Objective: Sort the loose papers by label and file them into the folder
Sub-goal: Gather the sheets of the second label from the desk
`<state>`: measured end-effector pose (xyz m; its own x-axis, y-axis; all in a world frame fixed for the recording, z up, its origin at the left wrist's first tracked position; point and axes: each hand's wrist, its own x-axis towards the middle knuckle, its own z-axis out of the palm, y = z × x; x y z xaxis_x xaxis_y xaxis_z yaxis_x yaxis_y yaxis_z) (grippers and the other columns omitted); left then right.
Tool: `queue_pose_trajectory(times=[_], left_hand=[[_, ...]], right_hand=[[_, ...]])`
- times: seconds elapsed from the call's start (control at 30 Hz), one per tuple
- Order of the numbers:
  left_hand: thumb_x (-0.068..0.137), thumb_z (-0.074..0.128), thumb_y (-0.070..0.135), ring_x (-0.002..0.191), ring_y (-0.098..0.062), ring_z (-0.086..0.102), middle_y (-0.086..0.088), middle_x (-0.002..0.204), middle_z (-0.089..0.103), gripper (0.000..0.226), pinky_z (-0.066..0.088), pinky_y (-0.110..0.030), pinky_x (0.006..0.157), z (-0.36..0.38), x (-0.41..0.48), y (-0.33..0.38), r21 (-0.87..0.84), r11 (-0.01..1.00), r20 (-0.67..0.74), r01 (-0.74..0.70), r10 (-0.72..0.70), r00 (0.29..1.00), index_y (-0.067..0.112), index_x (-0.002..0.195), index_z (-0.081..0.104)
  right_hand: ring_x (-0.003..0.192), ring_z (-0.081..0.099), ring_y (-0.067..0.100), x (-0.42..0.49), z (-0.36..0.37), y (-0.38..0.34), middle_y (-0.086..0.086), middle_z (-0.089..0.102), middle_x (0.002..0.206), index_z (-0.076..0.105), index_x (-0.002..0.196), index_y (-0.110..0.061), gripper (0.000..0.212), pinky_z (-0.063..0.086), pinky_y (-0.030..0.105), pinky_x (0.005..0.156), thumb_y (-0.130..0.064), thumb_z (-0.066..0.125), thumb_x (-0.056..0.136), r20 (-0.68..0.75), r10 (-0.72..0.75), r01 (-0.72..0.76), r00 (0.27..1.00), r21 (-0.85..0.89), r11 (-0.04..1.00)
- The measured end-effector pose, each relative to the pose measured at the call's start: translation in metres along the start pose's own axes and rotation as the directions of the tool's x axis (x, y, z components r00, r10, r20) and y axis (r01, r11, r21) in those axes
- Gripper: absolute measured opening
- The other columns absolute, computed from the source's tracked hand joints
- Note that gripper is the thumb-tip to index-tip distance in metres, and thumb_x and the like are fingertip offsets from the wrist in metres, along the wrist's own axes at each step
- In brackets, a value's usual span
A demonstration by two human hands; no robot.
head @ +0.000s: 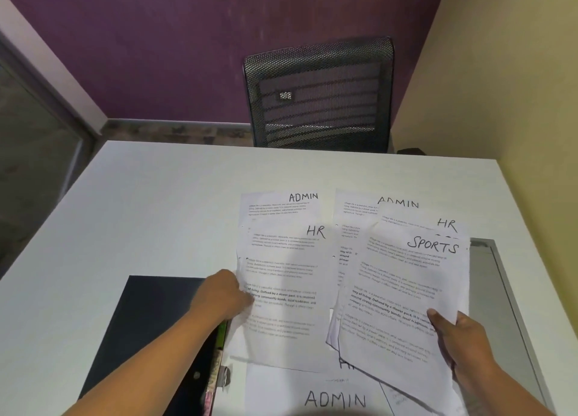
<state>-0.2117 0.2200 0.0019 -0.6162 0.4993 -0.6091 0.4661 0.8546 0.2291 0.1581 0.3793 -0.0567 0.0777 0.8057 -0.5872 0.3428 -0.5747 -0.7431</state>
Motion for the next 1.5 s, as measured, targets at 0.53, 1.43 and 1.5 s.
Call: queue_pose_trajectory(times=[0.53,1.43,1.5], left_hand=[[0.074,0.069,0.046,0.093,-0.025,0.067,-0.01,0.107,0.067,0.057,0.059,-0.034,0.077,0.092,0.01,0.17,-0.548,0.831,0.012,-0.093,0.119,0.993,0.006,0.113,0.056],[0.048,0.08,0.061,0.09,-0.022,0.065,0.0,0.091,0.066,0.054,0.052,-0.03,0.088,0.16,-0.158,-0.038,-0.537,0.829,-0.128,0.153,-0.26,0.957,0.026,0.085,0.063],[0.044,0.065,0.083,0.08,-0.008,0.063,0.013,0.081,0.059,0.061,0.056,-0.025,0.082,0.163,-0.172,-0.043,-0.255,0.921,-0.022,0.294,-0.31,0.951,0.036,0.08,0.052]], right_hand=[[0.098,0.069,0.031,0.012,0.001,0.017,0.003,0.074,0.107,0.064,0.119,-0.021,0.023,0.051,0.05,0.099,-0.018,0.058,0.097,-0.002,-0.006,0.006,1.0,0.032,0.999],[0.033,0.044,-0.001,-0.059,-0.036,-0.02,-0.006,0.056,0.059,0.062,0.123,-0.006,0.027,0.035,0.016,0.04,-0.019,0.058,0.099,-0.032,-0.01,0.015,0.999,0.151,0.988],[0.027,0.042,-0.001,-0.081,-0.047,-0.013,-0.012,0.051,0.047,0.062,0.118,-0.003,0.023,0.033,0.013,0.033,-0.017,0.056,0.1,-0.028,-0.013,0.016,1.0,0.136,0.991]])
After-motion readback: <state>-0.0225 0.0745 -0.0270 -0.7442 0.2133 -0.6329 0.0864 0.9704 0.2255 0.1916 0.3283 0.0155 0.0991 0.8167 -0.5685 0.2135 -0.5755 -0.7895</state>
